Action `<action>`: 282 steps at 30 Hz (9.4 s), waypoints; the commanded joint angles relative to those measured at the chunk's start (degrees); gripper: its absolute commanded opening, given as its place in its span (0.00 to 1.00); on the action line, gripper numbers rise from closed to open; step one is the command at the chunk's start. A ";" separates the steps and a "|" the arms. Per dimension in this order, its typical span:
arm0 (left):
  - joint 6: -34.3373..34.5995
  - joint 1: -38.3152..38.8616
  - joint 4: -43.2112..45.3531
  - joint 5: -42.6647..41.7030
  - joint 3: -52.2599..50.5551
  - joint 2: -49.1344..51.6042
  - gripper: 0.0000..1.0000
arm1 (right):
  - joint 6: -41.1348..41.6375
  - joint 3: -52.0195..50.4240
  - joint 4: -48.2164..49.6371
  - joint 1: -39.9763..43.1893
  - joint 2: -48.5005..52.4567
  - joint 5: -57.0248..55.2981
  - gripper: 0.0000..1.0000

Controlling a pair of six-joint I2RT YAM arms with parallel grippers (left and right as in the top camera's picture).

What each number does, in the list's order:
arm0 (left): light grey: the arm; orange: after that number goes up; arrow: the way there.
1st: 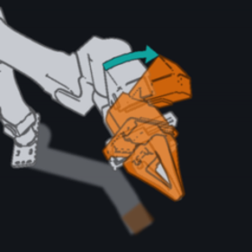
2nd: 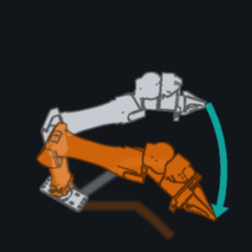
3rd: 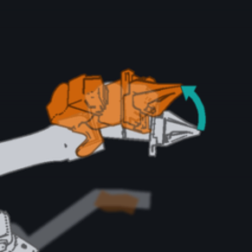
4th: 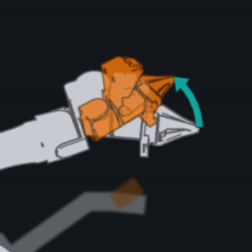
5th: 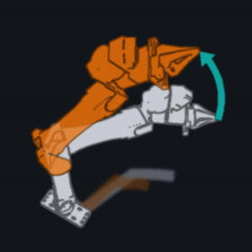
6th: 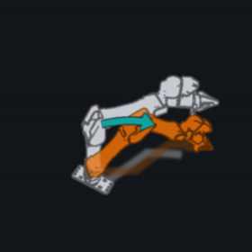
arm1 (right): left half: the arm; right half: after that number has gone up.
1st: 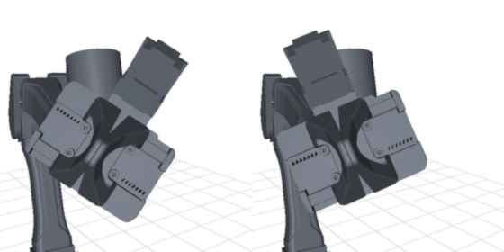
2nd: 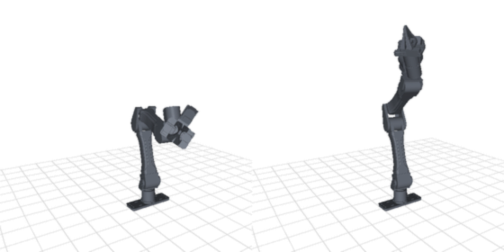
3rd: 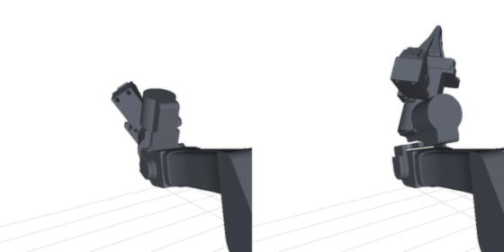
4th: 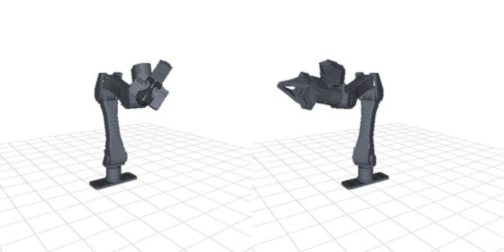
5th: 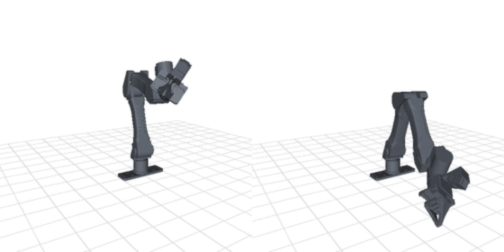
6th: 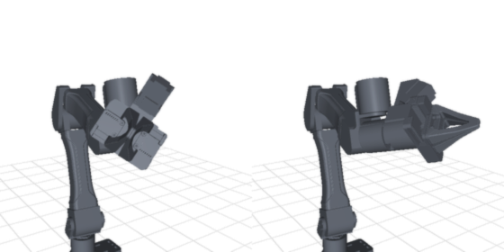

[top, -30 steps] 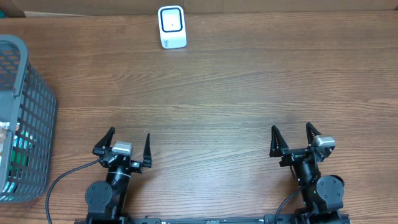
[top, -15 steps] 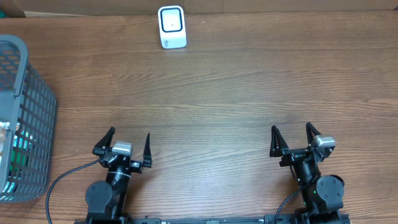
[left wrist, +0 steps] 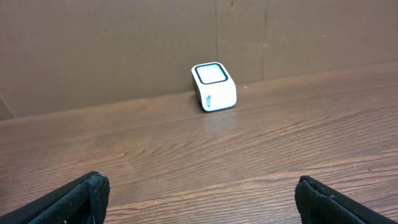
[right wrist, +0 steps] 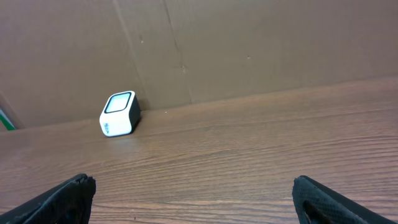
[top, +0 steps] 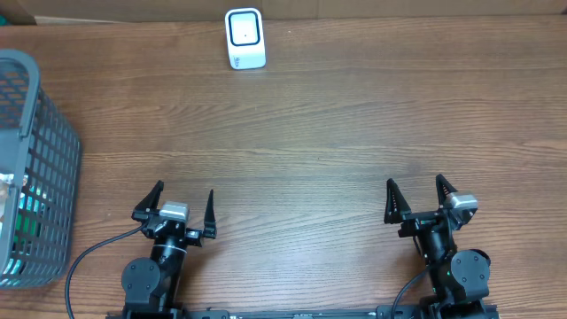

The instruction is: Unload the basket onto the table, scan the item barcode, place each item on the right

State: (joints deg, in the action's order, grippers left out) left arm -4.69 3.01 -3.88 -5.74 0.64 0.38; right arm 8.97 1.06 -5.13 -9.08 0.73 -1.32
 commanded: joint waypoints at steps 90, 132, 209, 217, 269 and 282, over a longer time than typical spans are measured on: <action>35.98 -50.58 -85.68 9.42 119.14 94.68 0.95 | -0.28 -0.59 0.37 0.15 -0.57 0.17 1.00; 31.43 -59.01 -68.63 11.93 85.46 98.97 0.96 | -0.28 -0.59 0.37 0.15 -0.57 0.17 1.00; 28.06 -18.32 -91.93 0.90 147.91 98.38 0.30 | -0.28 -0.59 0.37 0.15 -0.57 0.17 1.00; 29.07 3.45 -92.63 2.43 137.74 99.69 0.32 | -0.28 -0.59 0.37 0.15 -0.57 0.17 1.00; 40.48 32.98 -54.16 -0.09 97.11 122.95 0.52 | -0.28 -0.61 0.37 0.15 -0.57 0.17 1.00; 39.12 33.03 -61.68 -0.07 106.01 122.70 1.00 | -0.28 -0.61 0.37 0.15 -0.57 0.17 1.00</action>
State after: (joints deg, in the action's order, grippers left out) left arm 35.59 35.66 -63.40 -5.43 100.60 122.83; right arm 8.93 1.06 -5.13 -9.06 0.62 -1.32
